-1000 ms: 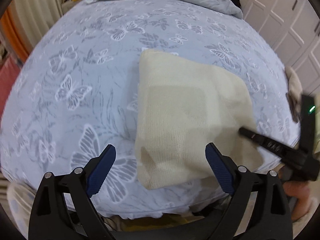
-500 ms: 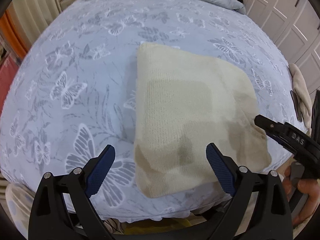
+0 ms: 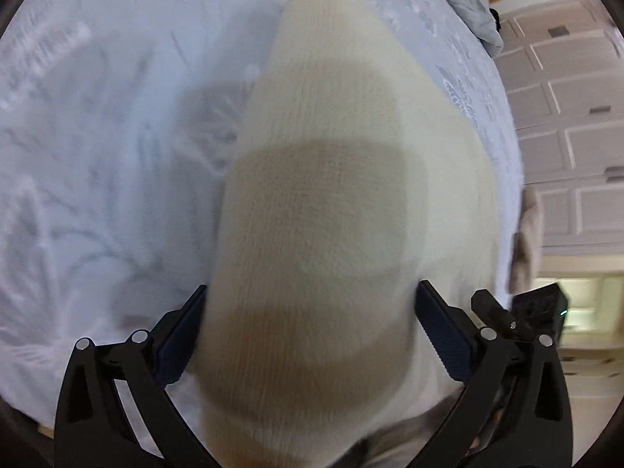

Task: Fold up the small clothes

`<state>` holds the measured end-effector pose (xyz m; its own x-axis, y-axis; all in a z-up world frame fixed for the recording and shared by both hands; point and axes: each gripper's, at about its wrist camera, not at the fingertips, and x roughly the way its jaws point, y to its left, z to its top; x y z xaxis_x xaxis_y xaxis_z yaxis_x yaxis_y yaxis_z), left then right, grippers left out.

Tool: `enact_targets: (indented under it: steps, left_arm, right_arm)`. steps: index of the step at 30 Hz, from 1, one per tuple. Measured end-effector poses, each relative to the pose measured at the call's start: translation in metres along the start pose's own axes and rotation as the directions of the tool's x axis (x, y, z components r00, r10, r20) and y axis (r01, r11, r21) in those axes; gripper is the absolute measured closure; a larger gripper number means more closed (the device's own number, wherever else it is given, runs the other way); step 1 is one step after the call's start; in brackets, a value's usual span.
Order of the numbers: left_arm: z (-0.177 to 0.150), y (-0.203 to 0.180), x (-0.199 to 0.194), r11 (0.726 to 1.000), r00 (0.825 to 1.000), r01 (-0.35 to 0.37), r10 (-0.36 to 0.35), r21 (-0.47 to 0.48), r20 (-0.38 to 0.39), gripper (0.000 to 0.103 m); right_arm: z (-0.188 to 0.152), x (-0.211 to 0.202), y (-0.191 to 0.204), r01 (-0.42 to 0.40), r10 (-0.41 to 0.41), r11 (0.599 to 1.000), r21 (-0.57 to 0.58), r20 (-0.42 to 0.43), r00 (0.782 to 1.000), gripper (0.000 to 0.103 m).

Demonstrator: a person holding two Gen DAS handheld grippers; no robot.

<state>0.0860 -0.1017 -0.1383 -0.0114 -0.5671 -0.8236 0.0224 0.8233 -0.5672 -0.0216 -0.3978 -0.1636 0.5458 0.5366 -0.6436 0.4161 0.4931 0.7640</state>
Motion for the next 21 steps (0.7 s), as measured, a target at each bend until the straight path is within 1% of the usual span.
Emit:
enact_targets:
  steps: [1,2,3,4,5,6,7,8,9,12,14,15,18,21]
  left_arm:
    - [0.001,0.003,0.003,0.999,1.0,0.021,-0.021,-0.024,-0.011,0.005]
    - [0.002,0.003,0.004,0.999,1.0,0.024,-0.024,-0.031,-0.013,0.005]
    - [0.003,-0.001,0.004,1.0,1.0,0.013,-0.014,-0.017,-0.007,0.006]
    - [0.002,-0.006,0.003,1.0,1.0,-0.008,0.008,0.006,0.003,0.008]
    - [-0.001,-0.013,0.0,0.999,0.999,-0.037,0.036,0.038,0.018,0.013]
    - [-0.004,-0.021,-0.004,0.995,0.997,-0.07,0.067,0.072,0.036,0.019]
    - [-0.008,-0.029,-0.01,0.99,0.994,-0.1,0.096,0.102,0.051,0.023]
    - [-0.009,-0.033,-0.013,0.987,0.993,-0.113,0.106,0.115,0.058,0.029]
    - [-0.014,-0.043,-0.021,0.98,0.989,-0.137,0.127,0.144,0.078,0.033]
    - [-0.021,-0.067,-0.038,0.956,0.976,-0.206,0.184,0.21,0.12,0.036]
    - [-0.033,-0.085,-0.054,0.928,0.962,-0.261,0.227,0.265,0.153,0.037]
    - [-0.039,-0.093,-0.06,0.918,0.958,-0.276,0.238,0.285,0.158,0.037]
    - [-0.059,-0.107,-0.08,0.893,0.953,-0.295,0.25,0.34,0.17,0.036]
    - [-0.081,-0.119,-0.101,0.871,0.952,-0.298,0.24,0.391,0.191,0.036]
  right_arm:
    - [0.002,-0.001,-0.003,-0.021,0.021,1.0,0.003,0.003,1.0,0.005]
    - [0.004,0.0,-0.004,-0.037,0.037,0.999,0.005,0.007,0.999,0.005]
    - [0.004,0.001,-0.003,-0.037,0.037,0.999,-0.003,0.011,0.999,0.005]
    - [0.004,0.003,-0.001,-0.025,0.025,1.0,-0.018,0.018,1.0,0.014]
    - [0.004,0.005,0.002,0.01,-0.01,0.999,-0.043,0.021,1.0,0.023]
    - [0.002,0.005,0.006,0.053,-0.051,0.997,-0.063,0.033,0.998,0.041]
    - [-0.001,0.003,0.01,0.062,-0.058,0.995,-0.073,0.053,0.997,0.056]
    - [-0.002,0.0,0.014,0.067,-0.061,0.994,-0.084,0.073,0.996,0.062]
    - [-0.004,-0.004,0.018,0.069,-0.061,0.994,-0.091,0.085,0.994,0.066]
    - [-0.021,-0.017,0.04,0.105,-0.09,0.987,-0.124,0.123,0.988,0.068]
    - [-0.038,-0.031,0.049,0.114,-0.096,0.986,-0.121,0.14,0.985,0.068]
    - [-0.047,-0.039,0.051,0.108,-0.092,0.988,-0.108,0.147,0.985,0.069]
    - [-0.069,-0.065,0.053,0.086,-0.067,0.991,-0.098,0.18,0.981,0.069]
    - [-0.091,-0.093,0.065,0.09,-0.062,0.989,-0.117,0.224,0.973,0.069]
